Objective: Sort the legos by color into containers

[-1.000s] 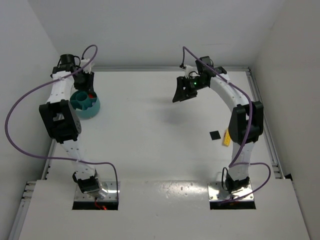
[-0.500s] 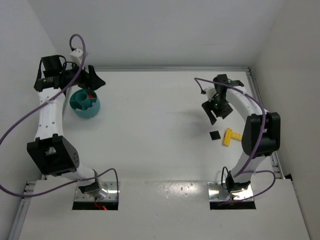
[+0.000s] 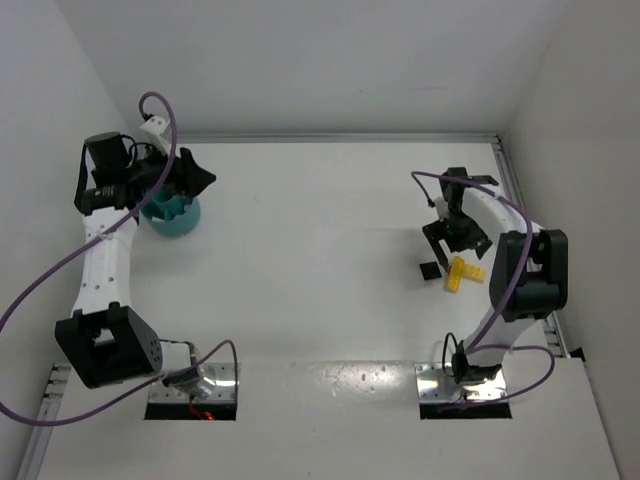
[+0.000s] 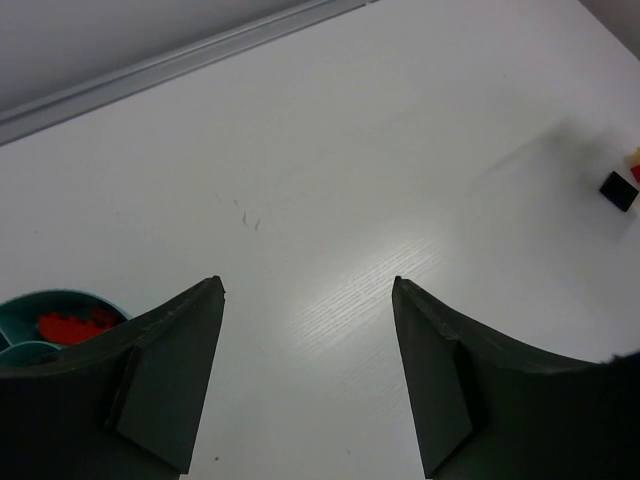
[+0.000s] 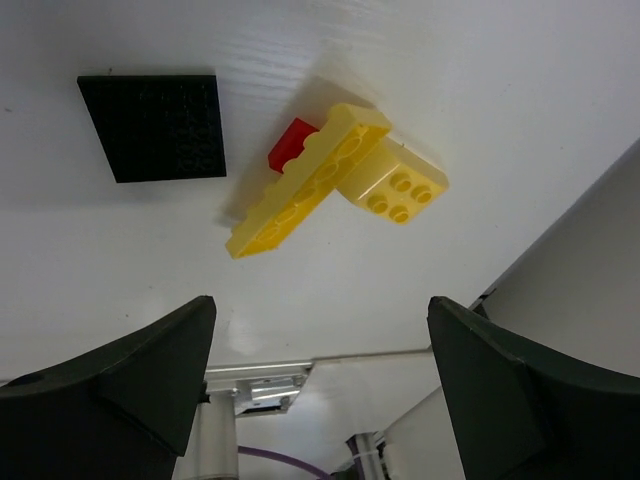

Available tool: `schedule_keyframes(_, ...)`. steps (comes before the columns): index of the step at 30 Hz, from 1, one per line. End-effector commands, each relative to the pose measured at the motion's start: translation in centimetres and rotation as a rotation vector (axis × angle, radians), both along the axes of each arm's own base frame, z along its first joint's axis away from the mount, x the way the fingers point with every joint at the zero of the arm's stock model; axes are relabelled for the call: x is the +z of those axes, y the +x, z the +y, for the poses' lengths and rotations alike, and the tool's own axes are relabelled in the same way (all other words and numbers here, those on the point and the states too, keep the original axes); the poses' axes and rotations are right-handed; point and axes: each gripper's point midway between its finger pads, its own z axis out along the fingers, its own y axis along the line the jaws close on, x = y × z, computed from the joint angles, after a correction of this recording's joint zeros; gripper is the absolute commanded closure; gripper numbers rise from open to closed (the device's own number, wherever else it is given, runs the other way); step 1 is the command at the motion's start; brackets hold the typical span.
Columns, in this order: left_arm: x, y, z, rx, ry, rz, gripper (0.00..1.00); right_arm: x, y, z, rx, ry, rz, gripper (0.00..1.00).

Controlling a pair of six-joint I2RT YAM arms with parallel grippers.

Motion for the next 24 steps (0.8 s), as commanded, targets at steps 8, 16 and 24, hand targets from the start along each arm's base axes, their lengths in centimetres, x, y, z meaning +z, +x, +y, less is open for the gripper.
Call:
schedule_keyframes(8,1.9,-0.8,-0.4,-0.015,0.037,-0.107,0.26,-3.4,-0.2,0.6,-0.096,0.057,0.067,0.14)
schedule_keyframes(16,2.3,-0.7,-0.3,-0.005,0.052,-0.143,0.24,-5.6,-0.9,0.0,-0.096,0.037,0.106,0.16)
schedule_keyframes(24,2.1,-1.0,0.1,0.007,0.072,-0.152,0.24,-7.0,-0.9,-1.0,-0.055,0.007,0.127,0.38)
